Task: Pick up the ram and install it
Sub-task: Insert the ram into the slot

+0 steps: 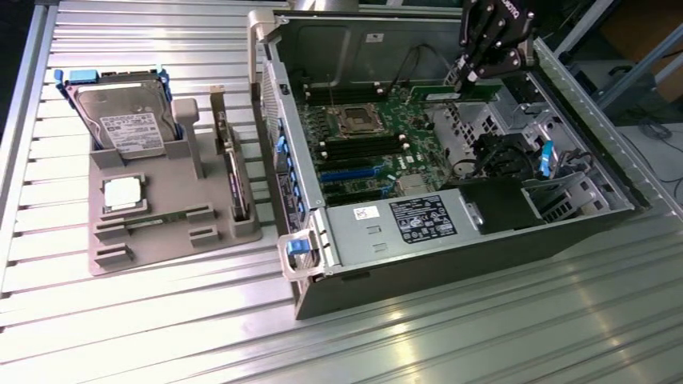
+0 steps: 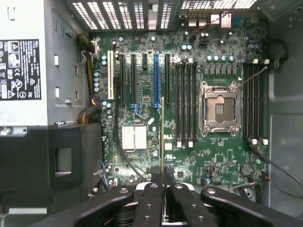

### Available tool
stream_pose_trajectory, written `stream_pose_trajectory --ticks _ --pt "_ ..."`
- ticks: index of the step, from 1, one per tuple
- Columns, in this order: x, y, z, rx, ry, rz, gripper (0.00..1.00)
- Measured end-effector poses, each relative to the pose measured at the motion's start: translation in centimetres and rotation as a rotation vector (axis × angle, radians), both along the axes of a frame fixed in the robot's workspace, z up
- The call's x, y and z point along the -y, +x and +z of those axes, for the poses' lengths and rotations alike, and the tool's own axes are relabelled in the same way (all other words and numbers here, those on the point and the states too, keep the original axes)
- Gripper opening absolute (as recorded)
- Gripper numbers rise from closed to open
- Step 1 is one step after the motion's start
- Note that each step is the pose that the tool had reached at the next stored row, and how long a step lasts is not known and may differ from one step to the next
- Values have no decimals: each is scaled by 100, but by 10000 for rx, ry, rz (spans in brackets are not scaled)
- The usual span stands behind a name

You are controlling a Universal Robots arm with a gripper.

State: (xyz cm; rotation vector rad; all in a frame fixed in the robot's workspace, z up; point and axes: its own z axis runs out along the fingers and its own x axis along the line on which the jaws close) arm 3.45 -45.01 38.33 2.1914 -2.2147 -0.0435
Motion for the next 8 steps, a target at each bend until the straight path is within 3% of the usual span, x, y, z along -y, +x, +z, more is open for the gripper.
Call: stream_pose_trajectory --ticks 8 --pt "-1 -230 -274 0 -1 0 12"
